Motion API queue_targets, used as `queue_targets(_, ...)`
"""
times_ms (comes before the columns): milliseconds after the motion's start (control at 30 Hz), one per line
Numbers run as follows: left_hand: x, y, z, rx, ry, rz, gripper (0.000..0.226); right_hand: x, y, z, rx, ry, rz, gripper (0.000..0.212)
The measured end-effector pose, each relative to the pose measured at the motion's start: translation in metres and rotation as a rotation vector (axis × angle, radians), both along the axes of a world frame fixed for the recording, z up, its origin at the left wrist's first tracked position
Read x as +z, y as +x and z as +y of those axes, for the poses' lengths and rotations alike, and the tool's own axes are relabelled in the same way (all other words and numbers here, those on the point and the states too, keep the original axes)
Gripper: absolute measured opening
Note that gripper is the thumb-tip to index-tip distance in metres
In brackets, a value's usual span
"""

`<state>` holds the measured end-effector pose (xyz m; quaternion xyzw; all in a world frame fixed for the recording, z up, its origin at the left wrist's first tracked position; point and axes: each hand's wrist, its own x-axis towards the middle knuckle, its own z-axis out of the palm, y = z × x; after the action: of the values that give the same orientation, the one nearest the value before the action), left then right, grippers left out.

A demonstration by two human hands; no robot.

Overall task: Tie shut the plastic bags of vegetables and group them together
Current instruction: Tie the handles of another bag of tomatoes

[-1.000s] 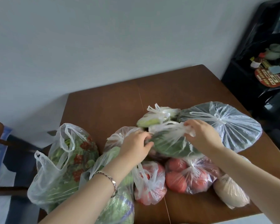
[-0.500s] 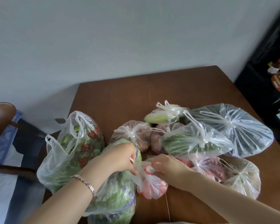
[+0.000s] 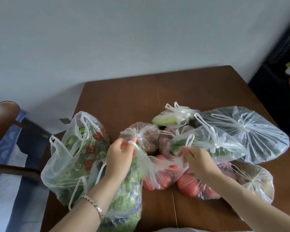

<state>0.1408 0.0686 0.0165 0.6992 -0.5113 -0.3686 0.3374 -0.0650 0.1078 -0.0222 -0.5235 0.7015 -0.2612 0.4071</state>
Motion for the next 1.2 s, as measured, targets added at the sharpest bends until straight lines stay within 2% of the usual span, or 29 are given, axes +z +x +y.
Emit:
queue_targets(167,-0.009,-0.015,0.003,0.080,0.163,0.222,0.035,-0.001,0.005,0.000,0.066,-0.074,0.017,0.033)
queue_targets(367,-0.005,-0.032,0.014,-0.183,0.242,0.497,0.026,-0.011,0.012,-0.006,0.013,-0.213,-0.050,0.030)
queue_targets(400,-0.005,-0.034,0.015,-0.247,0.233,0.476,0.024,-0.013,0.014,-0.007,0.011,-0.223,-0.063,0.030)
queue_targets(467,-0.008,-0.037,0.016,-0.342,0.183,0.322,0.023,-0.013,0.020,-0.009,-0.059,-0.188,-0.164,0.033)
queue_targets(600,-0.014,-0.042,0.018,-0.359,0.068,0.187,0.027,-0.008,0.031,-0.016,-0.241,-0.062,-0.630,0.045)
queue_targets(700,-0.020,-0.042,0.015,-0.329,0.111,0.236,0.029,-0.011,0.032,-0.021,-0.257,0.076,-0.647,0.048)
queue_targets(867,-0.019,-0.048,0.014,-0.214,0.311,0.509,0.010,-0.014,0.032,-0.019,-0.165,0.209,-0.654,0.038)
queue_targets(1033,-0.023,-0.053,0.009,0.046,0.542,0.773,0.033,-0.014,0.031,-0.006,-0.095,0.173,-0.656,0.033)
queue_targets(1133,-0.026,-0.053,0.006,0.030,0.624,0.765,0.018,-0.015,0.026,0.001,-0.060,0.166,-0.714,0.028)
queue_targets(1200,-0.025,-0.053,0.005,0.000,0.621,0.708,0.007,-0.014,0.023,0.004,-0.070,0.139,-0.686,0.029)
